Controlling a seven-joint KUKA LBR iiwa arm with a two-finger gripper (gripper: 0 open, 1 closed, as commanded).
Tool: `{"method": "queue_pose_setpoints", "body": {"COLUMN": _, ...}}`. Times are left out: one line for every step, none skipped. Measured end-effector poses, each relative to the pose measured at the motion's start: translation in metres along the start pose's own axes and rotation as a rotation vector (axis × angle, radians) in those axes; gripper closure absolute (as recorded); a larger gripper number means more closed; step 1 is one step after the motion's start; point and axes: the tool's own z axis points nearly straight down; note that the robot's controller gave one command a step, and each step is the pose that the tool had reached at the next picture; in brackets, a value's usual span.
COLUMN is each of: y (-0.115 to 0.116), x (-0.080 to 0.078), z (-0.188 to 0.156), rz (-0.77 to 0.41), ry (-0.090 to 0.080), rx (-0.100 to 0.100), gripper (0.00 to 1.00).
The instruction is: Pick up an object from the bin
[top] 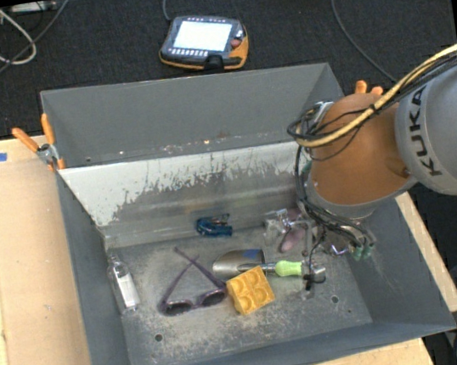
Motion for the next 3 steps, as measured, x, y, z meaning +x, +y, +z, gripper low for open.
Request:
{"method": "queue_pose_setpoints", "body": {"y": -0.010, "x": -0.006, "z": 0.075, "rz": -0.236, "ry": 0.000, "rx": -0.001, "gripper": 1.00}}
{"method": "queue_pose_setpoints", "body": {"y": -0.010, "x": -0.006, "z": 0.075, "rz": -0.236, "ry": 0.000, "rx": -0.001, "gripper": 1.00}}
{"method": "queue_pose_setpoints", "body": {"y": -0.023, "x": -0.009, "z": -0.026, "rz": -0.228, "ry": 0.003, "rx": -0.004, "gripper": 1.00}}
